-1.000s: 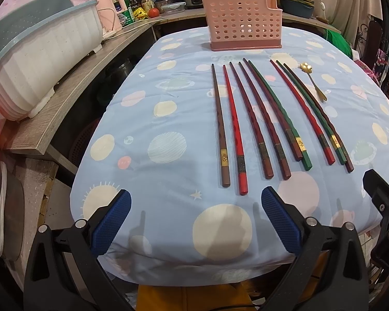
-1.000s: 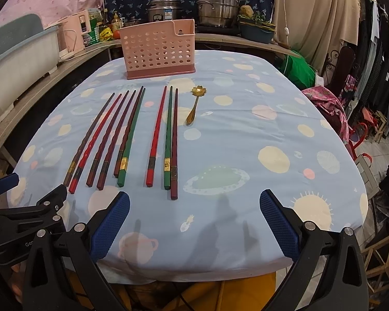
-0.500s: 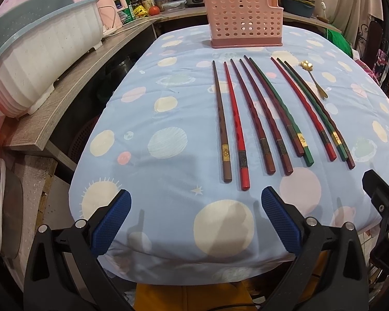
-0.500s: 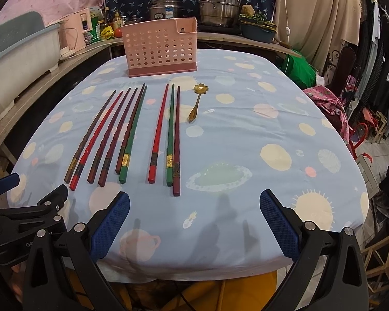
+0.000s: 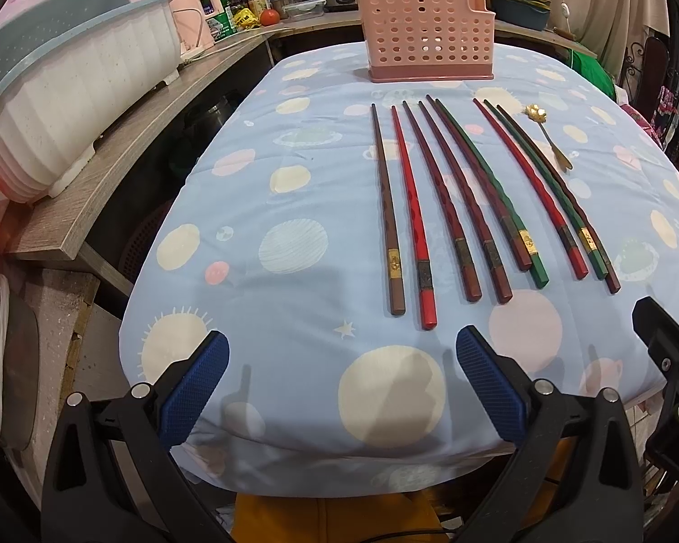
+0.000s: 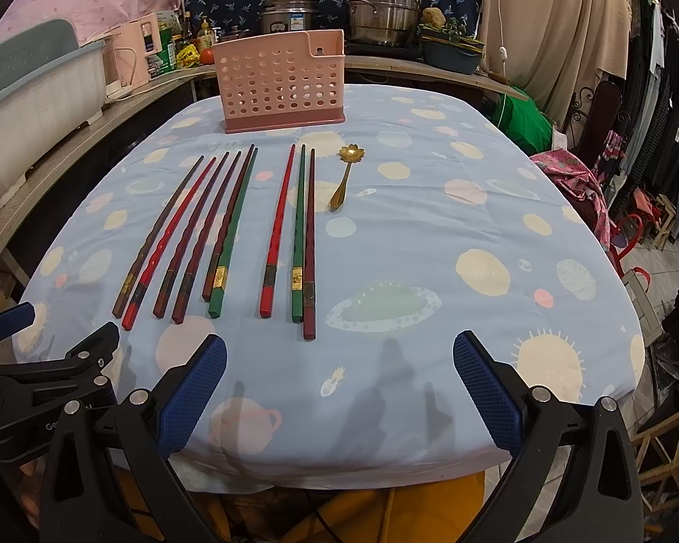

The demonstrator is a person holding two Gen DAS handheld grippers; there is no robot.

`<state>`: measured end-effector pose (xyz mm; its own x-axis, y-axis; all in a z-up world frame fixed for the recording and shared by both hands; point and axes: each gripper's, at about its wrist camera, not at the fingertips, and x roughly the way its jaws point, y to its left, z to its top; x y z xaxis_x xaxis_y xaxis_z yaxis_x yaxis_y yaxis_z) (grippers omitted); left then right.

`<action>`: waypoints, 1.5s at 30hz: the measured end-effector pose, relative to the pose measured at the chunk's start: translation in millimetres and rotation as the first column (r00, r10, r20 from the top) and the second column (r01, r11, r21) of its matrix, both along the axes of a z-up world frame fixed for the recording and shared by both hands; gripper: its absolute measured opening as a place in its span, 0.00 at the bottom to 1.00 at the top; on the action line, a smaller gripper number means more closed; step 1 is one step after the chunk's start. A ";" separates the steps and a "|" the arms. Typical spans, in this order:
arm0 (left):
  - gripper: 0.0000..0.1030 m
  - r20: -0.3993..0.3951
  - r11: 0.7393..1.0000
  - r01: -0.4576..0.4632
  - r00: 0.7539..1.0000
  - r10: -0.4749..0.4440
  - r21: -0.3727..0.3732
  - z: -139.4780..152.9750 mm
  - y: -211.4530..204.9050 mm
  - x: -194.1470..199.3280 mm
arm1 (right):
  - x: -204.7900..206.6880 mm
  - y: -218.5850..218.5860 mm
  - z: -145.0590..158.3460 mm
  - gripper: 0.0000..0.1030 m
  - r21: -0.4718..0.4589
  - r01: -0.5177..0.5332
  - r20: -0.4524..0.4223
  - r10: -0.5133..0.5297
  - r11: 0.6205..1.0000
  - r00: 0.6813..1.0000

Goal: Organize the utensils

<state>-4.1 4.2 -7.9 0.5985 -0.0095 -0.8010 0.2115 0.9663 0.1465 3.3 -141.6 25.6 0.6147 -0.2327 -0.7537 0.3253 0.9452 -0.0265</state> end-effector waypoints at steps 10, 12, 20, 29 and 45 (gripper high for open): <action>0.93 0.000 1.000 0.000 1.000 0.000 0.000 0.0 -0.2 -0.1 | 0.1 -0.6 0.2 0.93 0.001 0.000 0.000 0.000 1.000 1.000; 0.93 0.001 1.000 0.000 1.000 0.000 0.001 -0.5 0.0 -0.2 | 0.2 -0.6 0.3 0.93 0.001 0.000 0.000 0.000 1.000 1.000; 0.93 0.002 1.000 0.000 1.000 0.000 0.003 -0.8 0.0 -0.4 | 0.2 -0.3 0.5 0.93 0.001 -0.001 0.000 0.001 1.000 1.000; 0.93 0.004 1.000 -0.001 1.000 0.001 0.005 -1.2 0.5 -0.3 | -1.1 2.6 0.6 0.93 0.003 -0.002 0.001 0.002 1.000 1.000; 0.93 -0.063 0.994 -0.074 0.996 0.069 -0.081 -6.7 18.2 15.6 | 1.4 -2.4 1.3 0.93 0.013 0.006 0.001 -0.006 1.000 1.000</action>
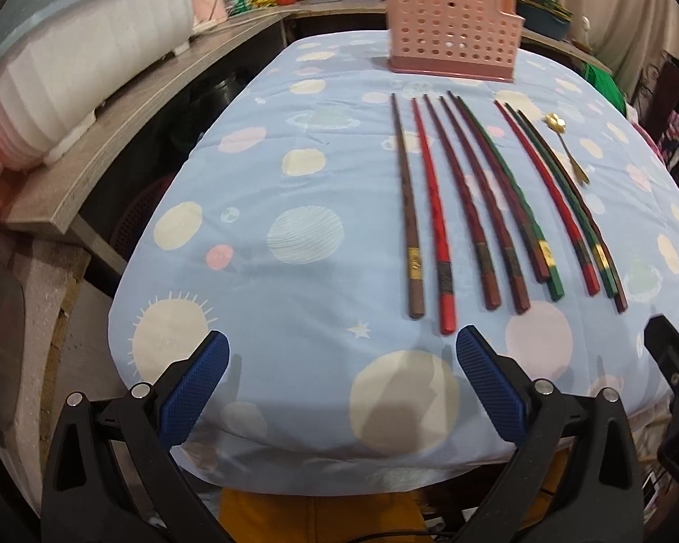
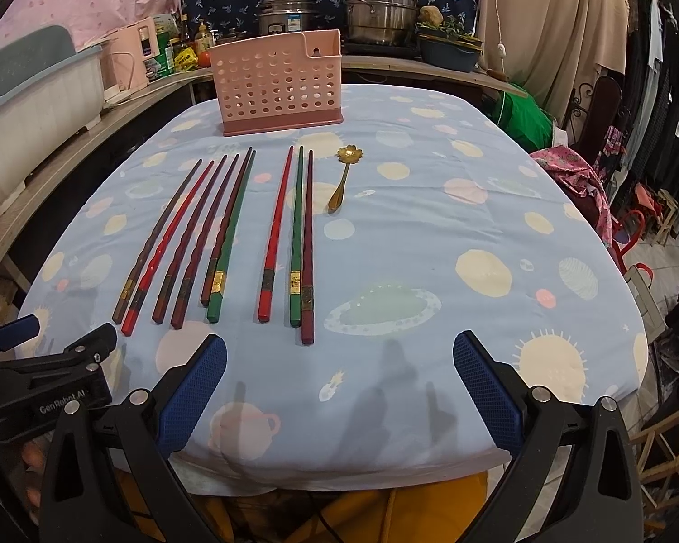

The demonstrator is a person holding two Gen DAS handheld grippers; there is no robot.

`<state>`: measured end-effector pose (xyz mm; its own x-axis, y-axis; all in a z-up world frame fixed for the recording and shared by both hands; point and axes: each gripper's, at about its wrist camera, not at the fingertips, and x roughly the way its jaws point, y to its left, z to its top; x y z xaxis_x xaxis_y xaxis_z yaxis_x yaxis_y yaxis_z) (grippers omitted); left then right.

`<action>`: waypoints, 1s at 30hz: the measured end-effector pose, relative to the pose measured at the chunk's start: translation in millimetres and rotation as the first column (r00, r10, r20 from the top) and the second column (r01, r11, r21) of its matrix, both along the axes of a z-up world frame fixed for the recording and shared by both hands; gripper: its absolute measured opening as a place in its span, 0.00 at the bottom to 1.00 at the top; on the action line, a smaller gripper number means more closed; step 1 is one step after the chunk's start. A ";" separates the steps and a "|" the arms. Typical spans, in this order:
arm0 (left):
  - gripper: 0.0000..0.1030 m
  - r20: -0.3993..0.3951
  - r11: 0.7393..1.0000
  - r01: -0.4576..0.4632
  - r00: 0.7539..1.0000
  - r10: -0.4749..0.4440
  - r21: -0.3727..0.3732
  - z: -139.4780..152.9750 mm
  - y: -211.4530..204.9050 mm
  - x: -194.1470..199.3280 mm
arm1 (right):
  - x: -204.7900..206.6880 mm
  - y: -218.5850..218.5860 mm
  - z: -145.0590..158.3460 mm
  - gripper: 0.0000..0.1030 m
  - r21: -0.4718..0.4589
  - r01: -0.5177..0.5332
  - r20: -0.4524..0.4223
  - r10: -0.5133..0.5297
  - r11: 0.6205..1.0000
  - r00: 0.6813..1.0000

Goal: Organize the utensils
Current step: 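Grasp the gold spoon with the right tool while the left tool grasps a brown chopstick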

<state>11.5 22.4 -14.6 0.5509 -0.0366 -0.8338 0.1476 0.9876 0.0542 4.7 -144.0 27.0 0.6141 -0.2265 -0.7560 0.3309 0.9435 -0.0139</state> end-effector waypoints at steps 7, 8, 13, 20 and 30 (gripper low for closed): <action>0.92 -0.022 0.999 -0.008 1.000 0.007 -0.046 -4.1 2.0 16.3 | 5.4 -4.5 0.9 0.93 0.012 -0.006 0.005 0.006 1.000 1.000; 0.91 -0.021 0.999 -0.007 1.000 0.006 -0.051 -4.5 1.1 18.9 | 6.3 -5.0 0.9 0.93 0.011 -0.008 0.005 0.008 1.000 1.000; 0.86 -0.014 0.999 0.000 1.000 -0.001 -0.052 -4.9 -2.2 30.9 | 12.4 -11.0 0.6 0.93 0.031 -0.015 0.008 0.015 0.999 1.000; 0.62 -0.035 0.998 0.033 0.999 -0.035 -0.052 -9.6 -5.5 42.3 | 36.2 -30.5 1.3 0.87 0.068 0.007 0.002 -0.007 0.998 1.000; 0.10 -0.046 0.994 0.080 0.995 -0.083 -0.079 -5.8 -11.6 53.1 | 106.9 -74.2 -11.9 0.54 0.185 0.048 -0.036 -0.042 0.982 0.998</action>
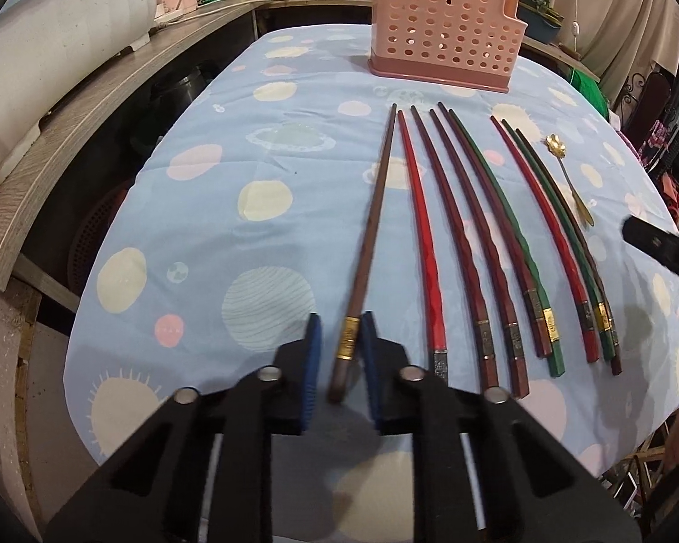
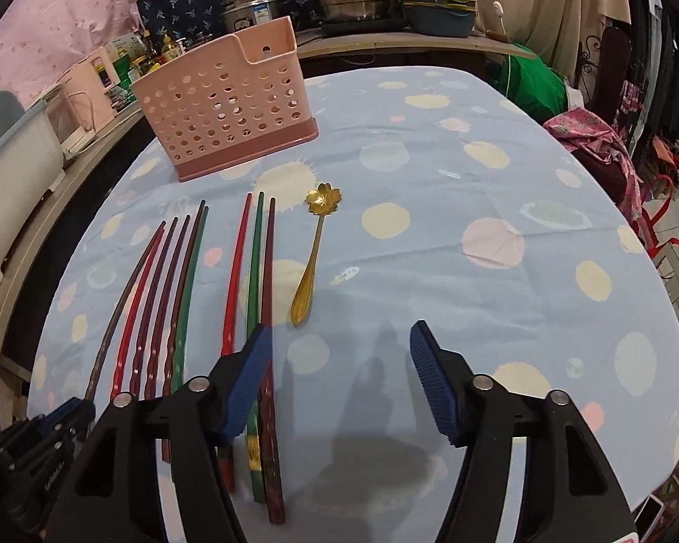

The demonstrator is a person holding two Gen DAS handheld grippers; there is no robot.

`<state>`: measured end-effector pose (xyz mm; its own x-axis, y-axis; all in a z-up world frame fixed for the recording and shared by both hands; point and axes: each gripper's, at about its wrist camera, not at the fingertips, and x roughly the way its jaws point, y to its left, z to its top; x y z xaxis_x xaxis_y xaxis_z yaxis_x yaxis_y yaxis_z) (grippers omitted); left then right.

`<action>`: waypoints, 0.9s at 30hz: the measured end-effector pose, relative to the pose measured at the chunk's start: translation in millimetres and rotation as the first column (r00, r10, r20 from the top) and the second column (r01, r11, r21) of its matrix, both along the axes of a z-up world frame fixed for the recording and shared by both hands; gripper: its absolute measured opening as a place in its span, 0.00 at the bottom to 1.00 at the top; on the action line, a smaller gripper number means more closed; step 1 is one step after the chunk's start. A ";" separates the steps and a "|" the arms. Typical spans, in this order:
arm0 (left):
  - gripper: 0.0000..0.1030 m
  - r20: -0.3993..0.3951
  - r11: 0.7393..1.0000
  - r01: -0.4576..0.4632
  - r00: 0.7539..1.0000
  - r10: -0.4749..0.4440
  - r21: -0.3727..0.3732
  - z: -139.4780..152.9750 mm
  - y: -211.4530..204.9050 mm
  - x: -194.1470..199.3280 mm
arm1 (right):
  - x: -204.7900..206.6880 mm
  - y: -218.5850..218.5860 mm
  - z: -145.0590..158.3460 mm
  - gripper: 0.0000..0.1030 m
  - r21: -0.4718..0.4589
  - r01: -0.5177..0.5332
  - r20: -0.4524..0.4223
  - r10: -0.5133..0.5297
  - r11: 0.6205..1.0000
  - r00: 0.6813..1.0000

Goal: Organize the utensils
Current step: 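Grasp the gold spoon with the right tool while the left tool grasps a brown chopstick, then lift and carry the spoon and brown chopstick over the pink basket with both tools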

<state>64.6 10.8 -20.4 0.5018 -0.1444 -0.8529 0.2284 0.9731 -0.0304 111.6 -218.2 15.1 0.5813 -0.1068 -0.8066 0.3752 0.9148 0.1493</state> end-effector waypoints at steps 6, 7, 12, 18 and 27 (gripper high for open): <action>0.09 -0.003 1.000 0.007 1.000 -0.007 0.006 -0.1 -4.3 1.5 | 30.9 -2.9 -18.9 0.28 0.069 -0.017 -0.040 0.019 0.998 0.999; 0.09 -0.003 1.000 0.007 1.000 -0.007 0.006 -0.1 -4.2 1.5 | 32.9 -0.7 -19.6 0.27 0.060 -0.020 -0.038 0.022 0.998 0.999; 0.09 -0.004 1.000 0.001 1.000 -0.001 0.017 -0.5 -6.6 3.3 | 37.5 8.2 -21.4 0.14 0.005 -0.054 -0.039 0.054 0.999 0.998; 0.09 -0.014 1.000 -0.001 1.000 0.001 0.008 0.0 -5.9 4.4 | 33.5 3.7 -20.9 0.10 0.023 -0.052 -0.026 0.052 0.998 0.998; 0.07 -0.004 1.000 -0.008 1.000 0.008 -0.013 10.7 -2.3 6.8 | 21.5 -1.4 -4.9 0.10 0.046 -0.032 0.015 0.031 0.998 0.999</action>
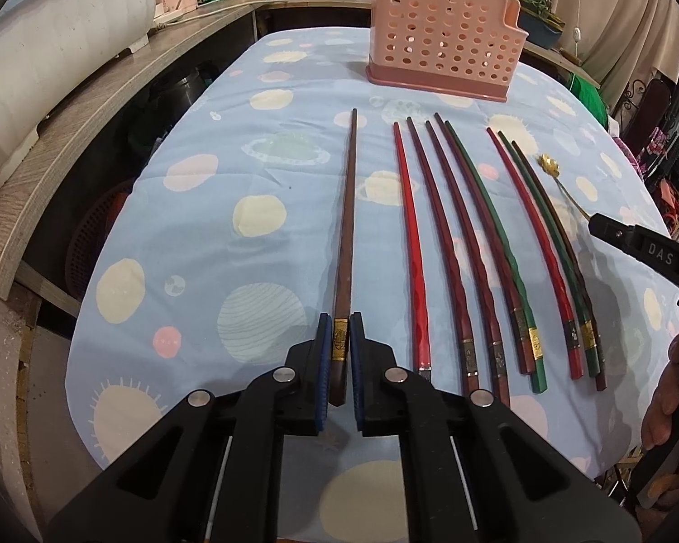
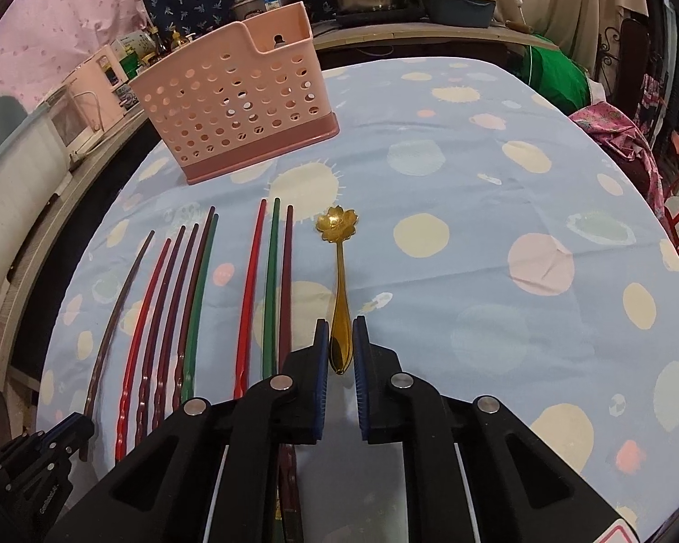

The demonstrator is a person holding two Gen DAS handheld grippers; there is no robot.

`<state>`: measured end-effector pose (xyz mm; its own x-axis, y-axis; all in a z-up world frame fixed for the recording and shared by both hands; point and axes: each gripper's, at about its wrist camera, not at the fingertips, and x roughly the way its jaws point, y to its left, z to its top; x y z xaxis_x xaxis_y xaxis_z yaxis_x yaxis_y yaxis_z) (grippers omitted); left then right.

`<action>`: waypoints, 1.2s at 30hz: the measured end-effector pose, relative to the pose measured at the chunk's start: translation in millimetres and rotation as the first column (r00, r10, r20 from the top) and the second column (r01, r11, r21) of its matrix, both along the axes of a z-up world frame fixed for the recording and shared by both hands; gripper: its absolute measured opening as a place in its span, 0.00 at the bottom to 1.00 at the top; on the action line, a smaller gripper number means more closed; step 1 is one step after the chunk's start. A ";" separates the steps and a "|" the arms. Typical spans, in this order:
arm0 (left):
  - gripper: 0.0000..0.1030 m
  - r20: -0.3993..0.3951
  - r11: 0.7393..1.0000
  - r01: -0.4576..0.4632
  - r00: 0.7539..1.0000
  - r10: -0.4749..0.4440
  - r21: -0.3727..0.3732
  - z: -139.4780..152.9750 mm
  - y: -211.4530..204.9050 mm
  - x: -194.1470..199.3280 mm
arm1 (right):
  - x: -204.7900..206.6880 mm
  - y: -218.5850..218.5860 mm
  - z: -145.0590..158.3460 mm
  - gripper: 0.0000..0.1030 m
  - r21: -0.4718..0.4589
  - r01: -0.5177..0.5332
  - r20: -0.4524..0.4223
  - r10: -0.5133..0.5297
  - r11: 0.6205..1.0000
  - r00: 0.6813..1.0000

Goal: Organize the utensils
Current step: 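Lift and carry the spoon and brown chopstick over the pink basket with both tools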

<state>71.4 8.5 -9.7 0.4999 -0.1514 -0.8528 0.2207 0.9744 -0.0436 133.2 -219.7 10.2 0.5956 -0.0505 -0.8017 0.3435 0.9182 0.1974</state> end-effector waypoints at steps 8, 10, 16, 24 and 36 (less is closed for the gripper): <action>0.07 0.034 1.000 -0.008 0.999 0.009 -0.028 18.4 3.2 2.1 | -6.2 -2.7 10.8 0.09 0.004 0.008 0.023 -0.008 1.000 1.000; 0.07 0.043 0.999 -0.011 0.999 0.013 -0.032 22.5 3.9 2.7 | -7.0 -3.9 12.7 0.09 0.002 0.009 0.028 -0.009 1.000 1.000; 0.07 0.045 0.999 -0.013 0.999 0.014 -0.034 27.9 3.0 7.1 | -9.1 -8.5 8.0 0.03 0.009 0.019 0.016 -0.019 1.000 1.000; 0.07 0.024 1.000 -0.015 1.000 0.015 -0.021 21.3 0.9 8.0 | -11.3 -11.4 -11.4 0.02 0.041 0.019 -0.027 -0.018 0.999 0.999; 0.07 0.074 0.995 -0.024 0.997 0.031 -0.094 60.1 9.7 18.9 | -15.8 -22.8 45.5 0.02 0.021 0.027 0.090 -0.029 0.999 0.995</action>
<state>90.4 18.2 50.5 0.5671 -0.2134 -0.7955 0.1997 0.9726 -0.1186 117.3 -242.5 55.7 0.6645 -0.0527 -0.7454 0.3490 0.9039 0.2473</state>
